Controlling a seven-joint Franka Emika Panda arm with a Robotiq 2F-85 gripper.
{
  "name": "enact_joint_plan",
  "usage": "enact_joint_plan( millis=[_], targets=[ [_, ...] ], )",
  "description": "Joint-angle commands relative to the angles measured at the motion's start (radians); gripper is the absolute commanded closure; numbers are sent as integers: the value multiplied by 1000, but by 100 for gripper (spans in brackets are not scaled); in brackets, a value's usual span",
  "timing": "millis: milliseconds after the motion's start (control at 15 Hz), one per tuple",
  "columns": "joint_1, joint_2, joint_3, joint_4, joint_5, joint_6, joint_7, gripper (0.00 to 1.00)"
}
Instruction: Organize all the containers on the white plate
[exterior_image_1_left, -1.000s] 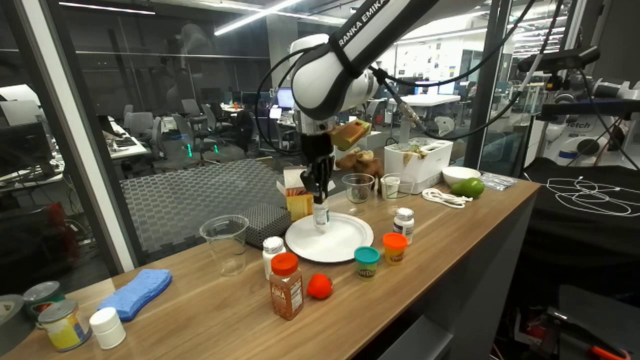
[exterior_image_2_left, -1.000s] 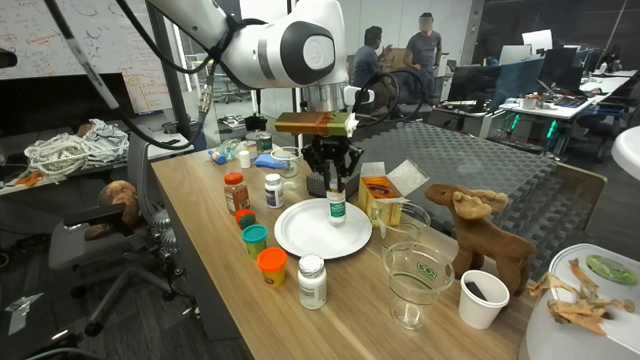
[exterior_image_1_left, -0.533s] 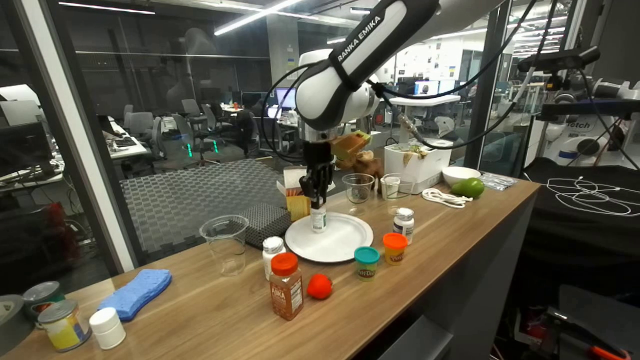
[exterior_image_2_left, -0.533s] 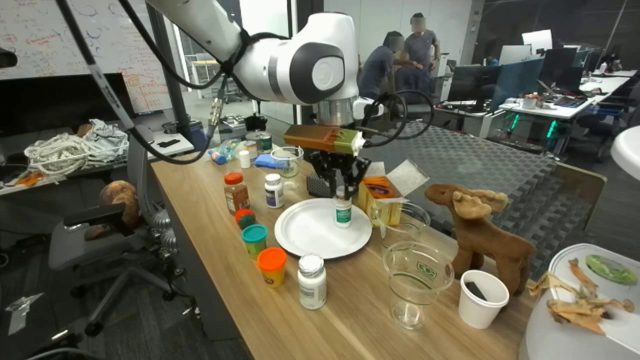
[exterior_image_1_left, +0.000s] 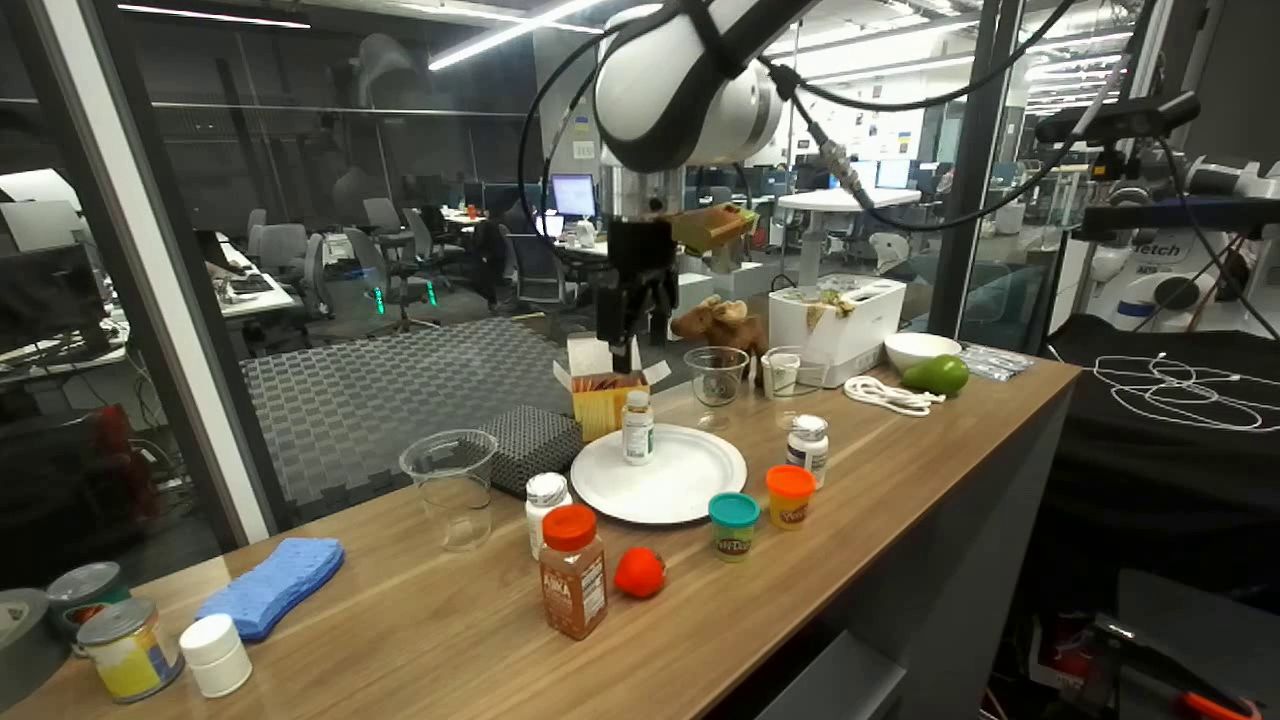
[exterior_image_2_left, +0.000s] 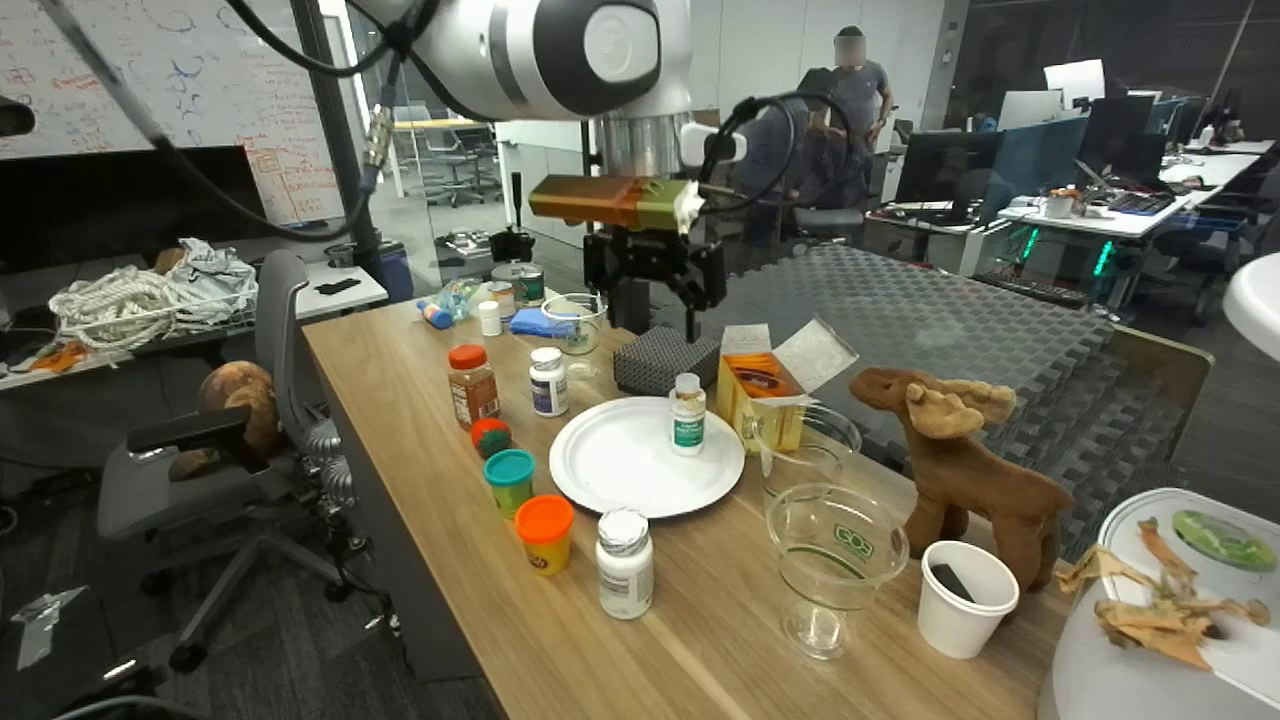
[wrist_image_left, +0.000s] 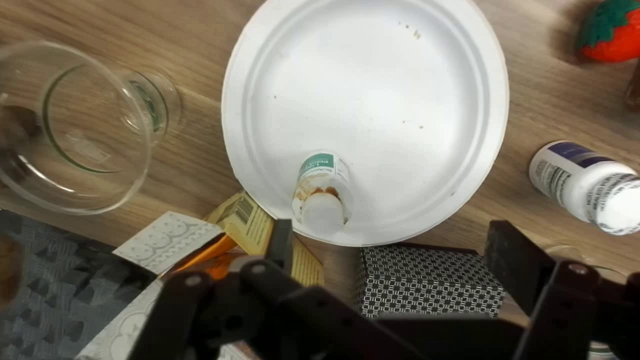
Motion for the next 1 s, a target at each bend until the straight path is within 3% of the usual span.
enact_joint_plan(
  millis=[0, 267, 467, 867, 933],
  targets=[
    [2, -234, -19, -183, 2, -59, 44, 0],
    [-41, -432, -52, -320, 73, -164, 10, 1],
    [-70, -518, -108, -403, 113, -155, 14, 0],
    [-113, -529, -208, -485, 248, -137, -87, 0],
    [-110, -511, -202, -457, 203, -146, -59, 0]
  ],
)
